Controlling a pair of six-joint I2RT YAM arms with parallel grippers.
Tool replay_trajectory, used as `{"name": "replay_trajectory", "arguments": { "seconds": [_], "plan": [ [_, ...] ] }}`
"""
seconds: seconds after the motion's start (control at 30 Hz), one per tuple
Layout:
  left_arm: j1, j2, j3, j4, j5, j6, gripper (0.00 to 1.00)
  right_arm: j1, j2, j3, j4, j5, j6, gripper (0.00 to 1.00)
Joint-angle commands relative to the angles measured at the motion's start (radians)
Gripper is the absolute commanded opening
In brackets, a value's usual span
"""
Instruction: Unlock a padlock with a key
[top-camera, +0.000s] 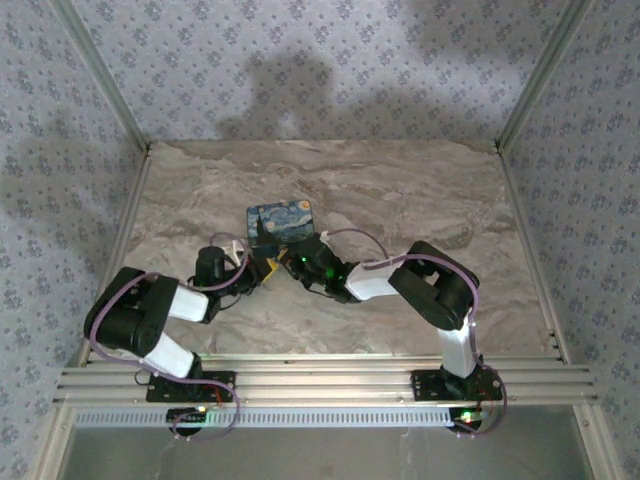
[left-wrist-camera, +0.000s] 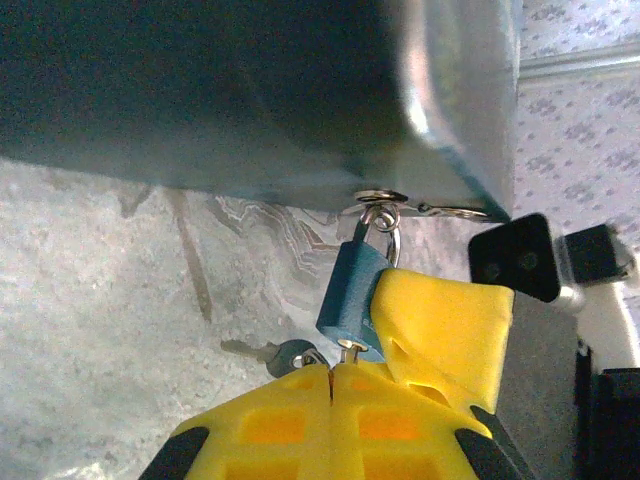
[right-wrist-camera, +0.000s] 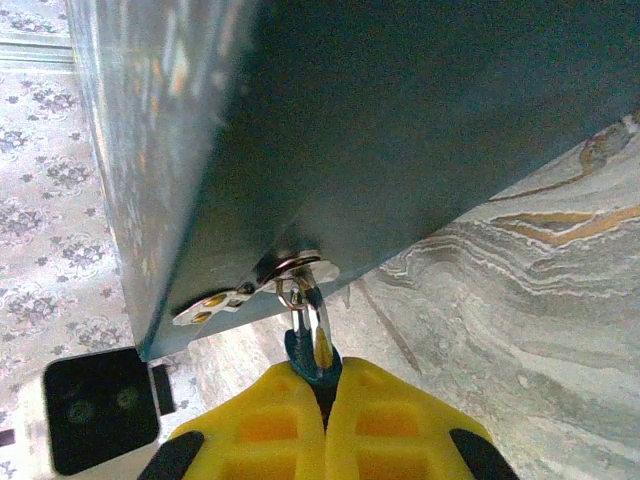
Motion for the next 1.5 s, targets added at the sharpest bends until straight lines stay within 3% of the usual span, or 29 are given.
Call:
{"name": "replay_trajectory", "arguments": {
  "seconds": [0.0,0.33,0.6,0.73,0.8,0.93,1.03,1.1,1.3,1.47],
  "plan": [
    [-0.016,-0.083,0.053,-0.200,-0.036,0.287,0.00,0.040,0.001,0.055,-0.139,-0.100,-0.071,0.00],
    [-0.024,-0.233,0.094,-0.407,-0.054,0.496,0.00,0.077,-0.021,0.013,-0.189,-0.042,-0.156,0.00],
    [-0.231,-0.422,0.038,-0.506,-0.366,0.791,0.00,0.074,-0.019,0.005,-0.151,-0.089,-0.088,0.00],
    [-0.263,-0.482,0.031,-0.550,-0.445,0.846,0.00,0.073,-0.033,-0.021,-0.128,-0.098,-0.058,0.00],
    [-0.234,-0.477,0.032,-0.555,-0.411,0.807,0.00,0.074,-0.036,-0.037,-0.104,-0.098,-0.043,0.00],
    [-0.144,-0.405,0.030,-0.502,-0.239,0.641,0.03,0.073,-0.029,-0.070,-0.035,-0.080,-0.012,0.00],
    [-0.110,-0.421,0.014,-0.492,-0.216,0.530,0.33,0.073,-0.013,-0.110,0.045,-0.060,0.041,0.00],
    [-0.077,-0.458,0.015,-0.535,-0.207,0.450,0.40,0.074,-0.009,-0.135,0.086,-0.041,0.068,0.00],
    [0.038,-0.510,-0.028,-0.586,-0.095,0.123,0.41,0.081,-0.007,-0.165,0.157,0.018,0.112,0.00],
    [0.027,-0.504,-0.097,-0.492,-0.055,-0.075,0.41,0.084,-0.007,-0.164,0.171,0.042,0.128,0.00]
  ]
}}
